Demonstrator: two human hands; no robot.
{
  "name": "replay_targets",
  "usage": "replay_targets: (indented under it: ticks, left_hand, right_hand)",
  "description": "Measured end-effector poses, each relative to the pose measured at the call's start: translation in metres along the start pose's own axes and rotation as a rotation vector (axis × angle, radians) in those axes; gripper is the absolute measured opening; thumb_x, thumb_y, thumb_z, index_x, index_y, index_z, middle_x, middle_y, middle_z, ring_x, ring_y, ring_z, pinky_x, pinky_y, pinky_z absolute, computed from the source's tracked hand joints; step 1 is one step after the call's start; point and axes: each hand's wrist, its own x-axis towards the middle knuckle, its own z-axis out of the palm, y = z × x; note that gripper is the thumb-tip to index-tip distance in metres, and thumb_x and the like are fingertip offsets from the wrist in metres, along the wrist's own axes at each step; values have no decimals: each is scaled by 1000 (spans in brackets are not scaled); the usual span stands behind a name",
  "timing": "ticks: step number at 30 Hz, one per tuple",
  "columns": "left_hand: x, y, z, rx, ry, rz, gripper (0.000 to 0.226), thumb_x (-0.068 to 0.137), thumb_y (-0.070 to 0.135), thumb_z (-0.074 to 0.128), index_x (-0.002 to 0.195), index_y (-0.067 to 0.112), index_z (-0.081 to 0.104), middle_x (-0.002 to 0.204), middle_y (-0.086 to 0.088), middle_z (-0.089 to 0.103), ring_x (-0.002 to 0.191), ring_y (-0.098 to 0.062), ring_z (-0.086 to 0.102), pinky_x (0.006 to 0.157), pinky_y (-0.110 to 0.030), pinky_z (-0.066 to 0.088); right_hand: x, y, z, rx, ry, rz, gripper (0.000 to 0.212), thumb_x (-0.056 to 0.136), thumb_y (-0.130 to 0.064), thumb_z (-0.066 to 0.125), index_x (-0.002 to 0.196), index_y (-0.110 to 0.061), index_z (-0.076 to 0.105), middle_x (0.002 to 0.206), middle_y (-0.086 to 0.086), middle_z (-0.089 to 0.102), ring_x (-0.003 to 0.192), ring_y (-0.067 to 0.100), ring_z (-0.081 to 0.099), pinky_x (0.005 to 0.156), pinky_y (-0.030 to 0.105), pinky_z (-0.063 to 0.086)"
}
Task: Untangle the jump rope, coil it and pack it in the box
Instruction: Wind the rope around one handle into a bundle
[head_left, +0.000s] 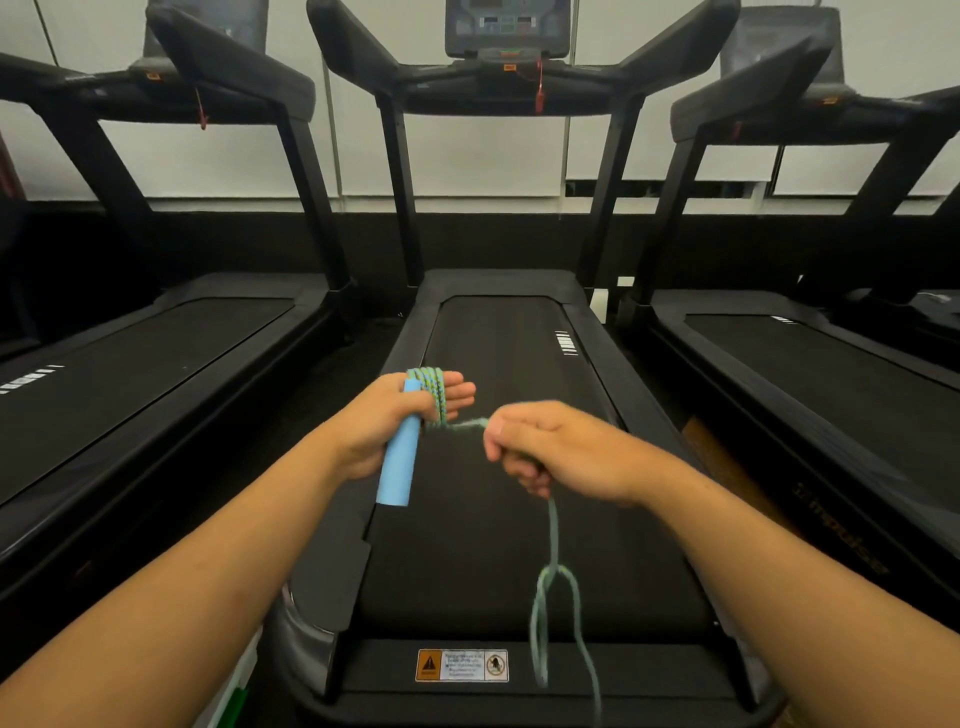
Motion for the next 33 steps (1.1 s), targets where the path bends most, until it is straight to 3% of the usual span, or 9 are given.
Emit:
replay_targets:
  ticks: [10, 15, 16, 18, 20, 22, 24, 26, 33]
  left_hand:
    - [-21, 4, 49, 286, -361, -111, 64, 70, -11, 48, 133, -5, 56, 129, -18, 68, 124, -29, 64, 109, -36, 48]
    - [-26, 11, 57, 203, -447, -80, 61, 72, -12, 46, 131, -10, 56, 130, -27, 65, 124, -39, 62, 110, -44, 46]
    - [-26, 13, 57, 187, -452, -73, 56, 72, -12, 46, 127, -11, 58, 124, -26, 68, 118, -37, 66, 105, -42, 50]
    - [-25, 17, 59, 184, -410, -43, 45, 75, -15, 44, 114, -8, 64, 102, -14, 76, 85, -20, 75, 74, -24, 59]
    - [-24, 19, 54, 141, -344, -8, 47, 82, -22, 34, 118, -7, 61, 98, -11, 77, 73, -12, 74, 55, -14, 53]
    - [-22, 21, 48, 19, -306, 7, 53, 82, -23, 32, 128, -10, 56, 113, -19, 74, 96, -23, 76, 61, -16, 57]
    - [-20, 23, 41, -56, -282, 22, 59, 77, -15, 40, 134, -10, 52, 130, -25, 65, 122, -33, 65, 89, -29, 59]
    - [-17, 24, 33, -72, -242, 18, 61, 75, -11, 44, 135, -8, 52, 135, -25, 62, 129, -36, 59, 108, -39, 49]
    - [-9, 16, 13, -34, -71, 20, 64, 70, -8, 48, 133, -6, 54, 131, -20, 67, 124, -31, 64, 105, -35, 51]
  right_hand:
    - [15, 15, -37, 219, 463, -142, 33, 109, -22, 41, 80, -12, 54, 57, -5, 36, 53, 12, 29, 52, 29, 27]
    - [19, 40, -36, 241, 476, -95, 35, 109, -27, 41, 78, -17, 56, 59, -2, 38, 53, 10, 33, 51, 27, 32]
    - [20, 44, -30, 267, 443, -74, 36, 110, -23, 40, 78, -16, 55, 59, -1, 39, 50, 9, 36, 51, 27, 36]
    - [20, 49, -12, 309, 356, 7, 30, 109, -8, 32, 87, -11, 54, 60, 0, 39, 49, 5, 39, 51, 22, 39]
    - [21, 56, 6, 246, 272, 85, 30, 109, -9, 31, 89, -14, 53, 60, -4, 39, 52, 7, 36, 53, 24, 32]
    - [20, 59, 18, 238, 144, 97, 31, 111, -23, 35, 89, -14, 54, 59, -5, 39, 51, 9, 32, 52, 26, 29]
    - [18, 54, 22, 192, 70, 89, 32, 111, -30, 37, 90, -14, 56, 59, -5, 41, 52, 10, 33, 52, 26, 31]
    - [13, 44, 19, 60, 28, 60, 32, 110, -32, 39, 91, -15, 58, 61, -5, 43, 54, 14, 36, 54, 28, 36]
    - [-1, 4, -8, -108, 54, 11, 30, 108, -30, 44, 86, -18, 62, 60, -9, 47, 57, 10, 42, 59, 29, 42]
